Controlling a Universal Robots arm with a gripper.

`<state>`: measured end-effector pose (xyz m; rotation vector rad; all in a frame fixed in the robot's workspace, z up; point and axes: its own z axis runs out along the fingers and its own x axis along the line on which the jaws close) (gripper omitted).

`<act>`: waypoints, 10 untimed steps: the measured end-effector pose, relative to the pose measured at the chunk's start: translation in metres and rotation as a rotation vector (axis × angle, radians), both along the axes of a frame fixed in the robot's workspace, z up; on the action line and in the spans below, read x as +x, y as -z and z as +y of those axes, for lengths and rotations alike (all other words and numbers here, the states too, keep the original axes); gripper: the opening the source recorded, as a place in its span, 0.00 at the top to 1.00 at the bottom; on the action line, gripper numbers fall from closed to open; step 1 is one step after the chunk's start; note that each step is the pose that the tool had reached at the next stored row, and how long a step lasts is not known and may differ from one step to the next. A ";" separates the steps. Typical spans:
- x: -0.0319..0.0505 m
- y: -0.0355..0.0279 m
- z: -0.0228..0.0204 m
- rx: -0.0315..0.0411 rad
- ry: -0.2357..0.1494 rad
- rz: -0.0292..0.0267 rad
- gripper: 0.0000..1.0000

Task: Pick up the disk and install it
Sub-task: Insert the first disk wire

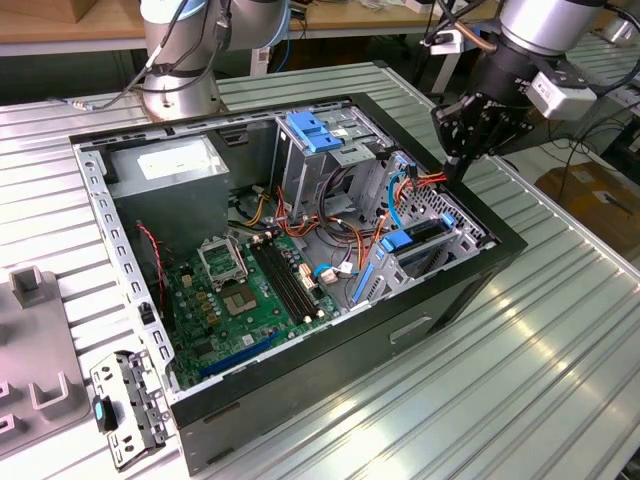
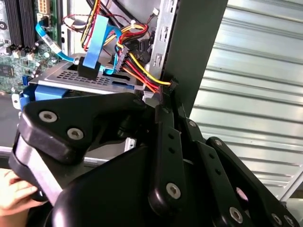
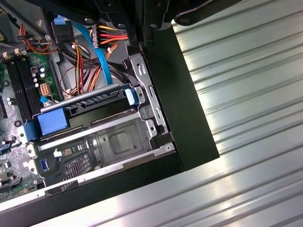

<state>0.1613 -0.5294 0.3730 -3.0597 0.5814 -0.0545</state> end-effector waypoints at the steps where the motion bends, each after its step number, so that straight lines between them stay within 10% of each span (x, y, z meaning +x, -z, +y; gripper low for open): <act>1: 0.0000 0.0002 0.0000 0.0001 0.017 0.0000 0.84; 10: -0.0011 -0.0017 0.0000 0.0002 0.104 0.0001 0.84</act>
